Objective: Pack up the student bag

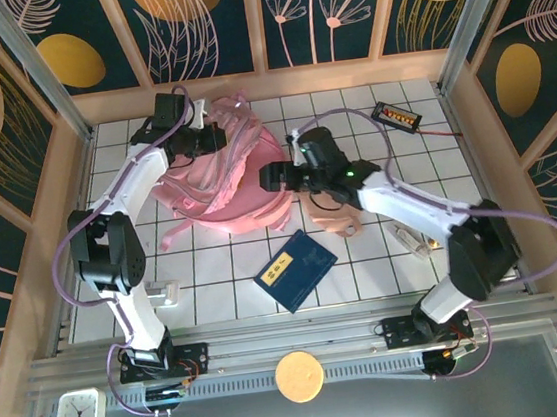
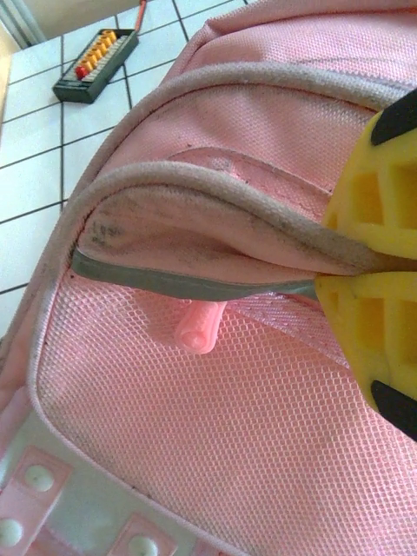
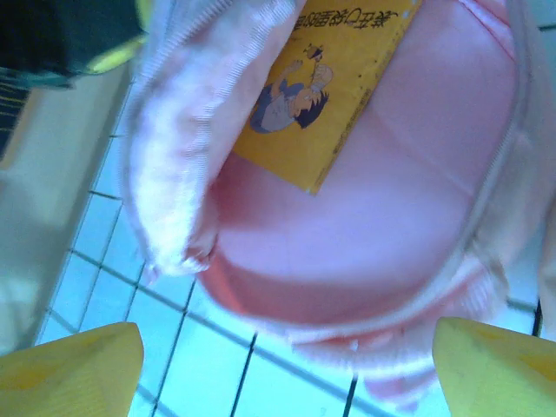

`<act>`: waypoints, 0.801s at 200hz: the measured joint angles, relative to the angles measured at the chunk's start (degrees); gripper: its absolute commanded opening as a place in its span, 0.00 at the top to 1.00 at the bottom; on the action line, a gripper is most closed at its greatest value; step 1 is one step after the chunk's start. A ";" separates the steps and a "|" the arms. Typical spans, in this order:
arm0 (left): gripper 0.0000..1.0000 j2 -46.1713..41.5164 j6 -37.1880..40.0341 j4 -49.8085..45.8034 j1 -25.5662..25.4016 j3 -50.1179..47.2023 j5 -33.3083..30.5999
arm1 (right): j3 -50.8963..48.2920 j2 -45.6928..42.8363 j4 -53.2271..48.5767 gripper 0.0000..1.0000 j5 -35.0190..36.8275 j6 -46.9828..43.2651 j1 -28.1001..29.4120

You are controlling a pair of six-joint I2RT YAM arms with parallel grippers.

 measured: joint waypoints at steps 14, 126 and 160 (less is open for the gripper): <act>1.00 -1.51 0.02 2.08 -0.02 -3.72 0.20 | -3.80 -5.90 -2.86 0.14 -1.60 5.05 0.04; 0.07 -19.54 -0.63 5.95 -13.03 -28.48 0.90 | -35.69 -26.38 -7.98 0.16 -17.81 34.16 2.95; 0.11 -20.57 -0.44 5.79 -16.85 -37.20 2.71 | -41.33 -26.18 -2.97 0.18 -18.86 38.14 2.95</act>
